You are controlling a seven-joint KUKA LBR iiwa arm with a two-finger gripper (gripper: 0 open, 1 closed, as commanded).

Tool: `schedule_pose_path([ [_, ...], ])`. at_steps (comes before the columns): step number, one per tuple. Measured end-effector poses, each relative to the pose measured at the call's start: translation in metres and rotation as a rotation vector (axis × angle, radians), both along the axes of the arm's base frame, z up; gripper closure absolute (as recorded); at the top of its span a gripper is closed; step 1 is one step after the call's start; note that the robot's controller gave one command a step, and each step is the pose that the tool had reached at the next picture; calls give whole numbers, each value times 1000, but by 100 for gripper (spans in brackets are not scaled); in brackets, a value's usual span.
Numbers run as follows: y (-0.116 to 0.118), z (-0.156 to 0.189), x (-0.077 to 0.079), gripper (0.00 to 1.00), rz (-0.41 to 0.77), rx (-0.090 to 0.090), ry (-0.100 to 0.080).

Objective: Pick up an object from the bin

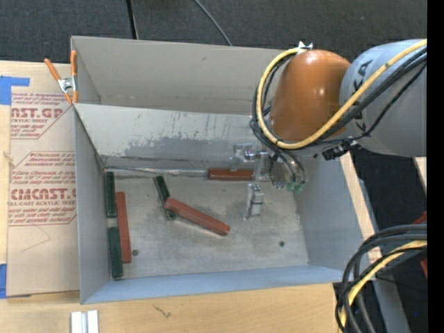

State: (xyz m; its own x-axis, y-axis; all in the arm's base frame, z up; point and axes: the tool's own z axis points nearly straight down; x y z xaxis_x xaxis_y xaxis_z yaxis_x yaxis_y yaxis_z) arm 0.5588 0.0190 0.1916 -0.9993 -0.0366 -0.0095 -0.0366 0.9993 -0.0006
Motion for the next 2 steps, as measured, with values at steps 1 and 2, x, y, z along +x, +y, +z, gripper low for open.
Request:
schedule_pose_path([
  [1,3,-70,-7,0,-98,2,4],
  [2,7,-114,-18,0,-95,1,10],
])
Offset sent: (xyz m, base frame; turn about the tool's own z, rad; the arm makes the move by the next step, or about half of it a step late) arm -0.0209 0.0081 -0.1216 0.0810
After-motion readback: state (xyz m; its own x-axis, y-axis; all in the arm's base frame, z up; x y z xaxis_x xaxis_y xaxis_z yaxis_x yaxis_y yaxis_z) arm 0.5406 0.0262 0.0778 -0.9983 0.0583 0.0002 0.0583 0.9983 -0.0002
